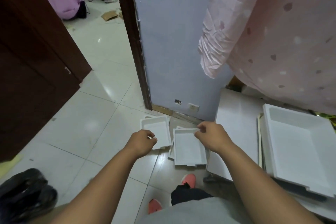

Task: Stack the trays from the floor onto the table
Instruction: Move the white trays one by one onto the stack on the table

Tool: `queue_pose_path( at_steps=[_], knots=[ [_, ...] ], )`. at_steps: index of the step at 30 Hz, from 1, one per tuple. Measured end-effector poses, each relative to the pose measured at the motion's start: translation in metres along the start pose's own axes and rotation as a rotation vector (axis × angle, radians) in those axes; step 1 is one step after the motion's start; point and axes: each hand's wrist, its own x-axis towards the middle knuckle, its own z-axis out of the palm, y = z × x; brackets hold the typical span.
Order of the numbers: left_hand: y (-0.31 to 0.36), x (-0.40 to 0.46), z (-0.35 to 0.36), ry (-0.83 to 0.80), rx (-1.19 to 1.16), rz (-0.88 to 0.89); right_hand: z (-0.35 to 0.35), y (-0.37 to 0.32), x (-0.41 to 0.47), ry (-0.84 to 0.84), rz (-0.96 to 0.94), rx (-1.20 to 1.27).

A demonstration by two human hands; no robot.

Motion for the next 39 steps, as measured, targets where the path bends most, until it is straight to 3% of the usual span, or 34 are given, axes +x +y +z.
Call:
queue_pose_path(
  at_steps=[12, 17, 22, 31, 39],
  knots=[
    [0.01, 0.075, -0.012, 0.019, -0.09, -0.144, 0.034, -0.02, 0.126, -0.243, -0.063, -0.009],
    [-0.003, 0.099, -0.001, -0.052, -0.243, -0.239, 0.063, -0.017, 0.148, -0.311, 0.017, 0.047],
    [-0.037, 0.164, 0.022, -0.13, -0.255, -0.293, 0.126, 0.001, 0.189, -0.365, 0.146, 0.091],
    [-0.102, 0.304, 0.12, -0.328, -0.029, -0.192, 0.261, 0.039, 0.273, -0.291, 0.34, 0.257],
    [-0.161, 0.394, 0.22, -0.421, 0.082, -0.155, 0.363, 0.151, 0.336, -0.151, 0.688, 0.28]
  ],
)
